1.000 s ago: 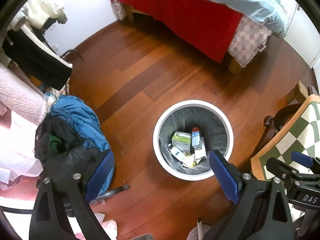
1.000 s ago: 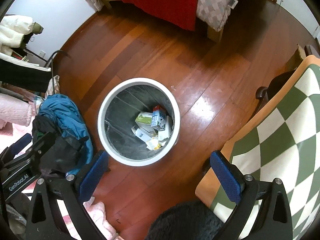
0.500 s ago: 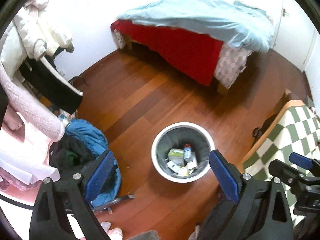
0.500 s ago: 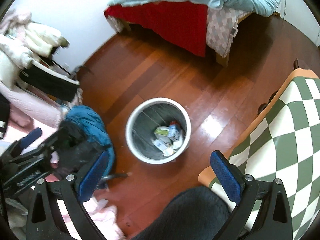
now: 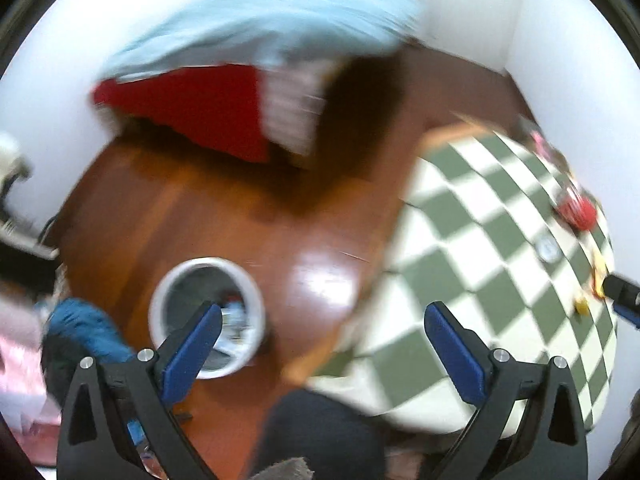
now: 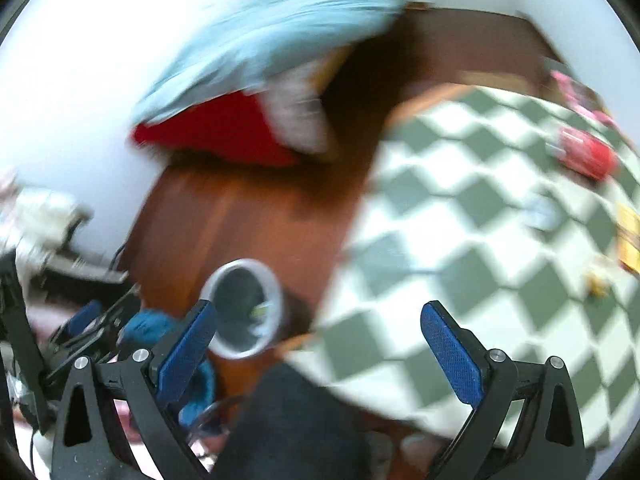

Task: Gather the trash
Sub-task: 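Grasp the clear plastic lid with the left tool while the right tool grasps the yellow box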

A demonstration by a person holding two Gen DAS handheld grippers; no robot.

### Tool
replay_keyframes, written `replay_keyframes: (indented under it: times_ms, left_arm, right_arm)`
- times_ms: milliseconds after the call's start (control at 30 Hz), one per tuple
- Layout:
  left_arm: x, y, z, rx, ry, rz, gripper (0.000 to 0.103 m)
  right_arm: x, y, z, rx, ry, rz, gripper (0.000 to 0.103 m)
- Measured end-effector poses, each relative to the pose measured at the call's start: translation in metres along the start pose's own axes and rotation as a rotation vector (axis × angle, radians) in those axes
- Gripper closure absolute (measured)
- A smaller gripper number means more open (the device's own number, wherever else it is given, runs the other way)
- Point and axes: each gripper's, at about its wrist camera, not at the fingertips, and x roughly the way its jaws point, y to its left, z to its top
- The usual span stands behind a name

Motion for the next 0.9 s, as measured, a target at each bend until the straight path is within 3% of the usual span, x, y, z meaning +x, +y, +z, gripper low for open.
replay_keyframes:
  times_ms: [167, 333, 433, 600, 733, 833, 900]
  left_arm:
    - [0.050, -0.128, 0.023, 0.159, 0.105, -0.109, 0.000]
    - [0.085, -0.217, 0.039, 0.233, 0.193, -0.189, 0.000]
    - [0.099, -0.251, 0.047, 0.270, 0.213, -0.198, 0.000]
    - [0.113, -0.290, 0.054, 0.325, 0.212, -0.219, 0.002]
    - [0.126, -0.309, 0.053, 0.360, 0.225, -0.197, 0.028]
    - [0.132, -0.314, 0.052, 0.381, 0.223, -0.177, 0.033]
    - [0.134, -0.316, 0.051, 0.390, 0.227, -0.175, 0.050]
  right_arm:
    - [-0.021, -0.141, 0.013, 0.211, -0.030, -0.165, 0.000]
    - [-0.032, -0.261, 0.026, 0.377, -0.034, -0.296, 0.004]
    - [-0.029, -0.309, 0.033, 0.428, -0.019, -0.332, 0.012]
    - [-0.010, -0.358, 0.042, 0.454, 0.028, -0.378, 0.013]
    - [0.011, -0.386, 0.051, 0.473, 0.061, -0.395, 0.013]
    - [0.024, -0.400, 0.057, 0.481, 0.079, -0.398, 0.015]
    - [0.031, -0.402, 0.060, 0.479, 0.088, -0.399, 0.016]
